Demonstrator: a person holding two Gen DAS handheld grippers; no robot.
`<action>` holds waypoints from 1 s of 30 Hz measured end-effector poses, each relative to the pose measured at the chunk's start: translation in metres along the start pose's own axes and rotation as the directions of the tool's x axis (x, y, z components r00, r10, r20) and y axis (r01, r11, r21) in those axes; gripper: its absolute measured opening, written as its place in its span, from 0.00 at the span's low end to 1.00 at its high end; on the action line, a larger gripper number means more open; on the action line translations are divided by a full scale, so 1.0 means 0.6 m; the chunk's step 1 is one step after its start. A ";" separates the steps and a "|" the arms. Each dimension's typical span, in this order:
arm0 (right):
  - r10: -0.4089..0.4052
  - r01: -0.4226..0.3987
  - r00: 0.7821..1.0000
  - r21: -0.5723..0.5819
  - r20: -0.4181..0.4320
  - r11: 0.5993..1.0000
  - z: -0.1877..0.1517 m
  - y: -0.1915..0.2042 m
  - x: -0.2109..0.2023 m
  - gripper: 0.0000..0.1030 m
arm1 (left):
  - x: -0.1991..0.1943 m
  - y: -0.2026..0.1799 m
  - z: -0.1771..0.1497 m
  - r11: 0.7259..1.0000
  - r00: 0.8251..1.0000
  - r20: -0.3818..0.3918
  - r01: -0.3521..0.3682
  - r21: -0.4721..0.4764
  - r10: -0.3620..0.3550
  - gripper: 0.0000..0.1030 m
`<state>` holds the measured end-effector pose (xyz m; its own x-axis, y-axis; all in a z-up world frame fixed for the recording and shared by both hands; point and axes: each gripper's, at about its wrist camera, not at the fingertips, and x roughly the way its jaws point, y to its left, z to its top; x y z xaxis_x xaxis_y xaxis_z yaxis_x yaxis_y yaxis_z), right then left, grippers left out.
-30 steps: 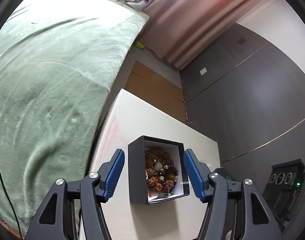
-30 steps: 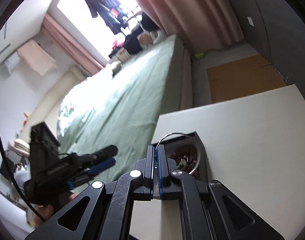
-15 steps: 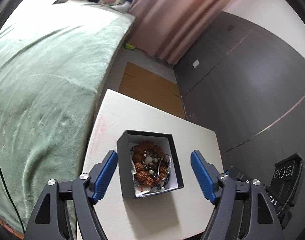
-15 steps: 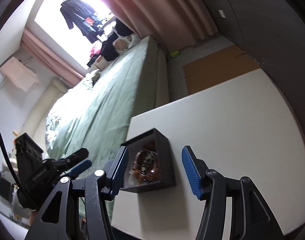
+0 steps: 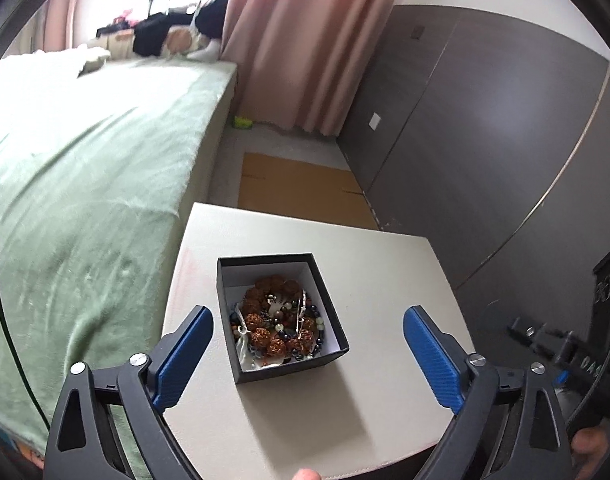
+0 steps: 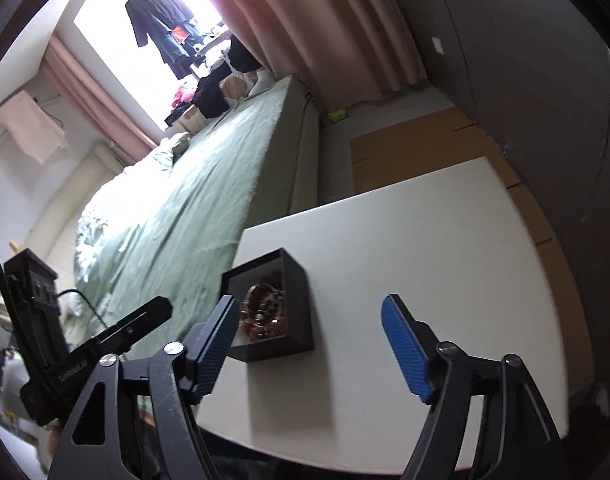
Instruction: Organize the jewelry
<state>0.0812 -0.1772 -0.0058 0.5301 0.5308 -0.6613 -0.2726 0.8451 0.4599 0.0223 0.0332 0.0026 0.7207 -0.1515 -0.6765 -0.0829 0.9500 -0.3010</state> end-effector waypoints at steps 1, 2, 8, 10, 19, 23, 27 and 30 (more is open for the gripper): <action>-0.026 0.026 0.999 -0.003 0.019 1.000 0.000 -0.003 -0.010 0.79 | -0.005 -0.008 -0.004 1.000 1.000 0.014 -0.009 0.018 0.009 0.95; -0.033 0.033 0.999 -0.005 0.029 0.999 0.000 -0.005 -0.016 0.80 | -0.009 -0.015 -0.008 0.999 1.000 0.026 -0.018 0.032 0.017 0.96; -0.064 0.065 0.998 -0.035 0.029 0.997 -0.006 -0.012 -0.042 0.90 | -0.021 -0.039 -0.033 0.998 0.997 0.064 -0.041 0.053 0.037 1.00; -0.075 0.076 0.997 -0.049 0.034 0.996 -0.009 -0.015 -0.049 0.93 | -0.022 -0.043 -0.040 0.997 0.996 0.070 -0.061 0.055 0.057 1.00; -0.092 0.097 0.995 -0.110 0.044 0.989 -0.024 -0.019 -0.082 1.00 | -0.047 -0.055 -0.050 0.996 0.988 0.136 -0.077 0.053 0.070 1.00; -0.065 0.072 0.997 -0.139 0.050 0.988 -0.028 -0.016 -0.097 1.00 | -0.048 -0.055 -0.050 0.996 0.988 0.136 -0.084 0.037 0.078 1.00; -0.069 0.080 0.995 -0.175 0.070 0.981 -0.036 -0.012 -0.110 1.00 | -0.051 -0.057 -0.052 0.995 0.986 0.148 -0.088 0.037 0.082 1.00; -0.077 0.088 0.995 -0.172 0.070 0.981 -0.036 -0.020 -0.113 1.00 | -0.052 -0.058 -0.052 0.996 0.985 0.152 -0.086 0.033 0.080 1.00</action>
<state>0.0310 -0.2221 0.0207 0.6044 0.4585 -0.6515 -0.3590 0.8868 0.2911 -0.0189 -0.0034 0.0135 0.8080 -0.0319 -0.5884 -0.1215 0.9681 -0.2193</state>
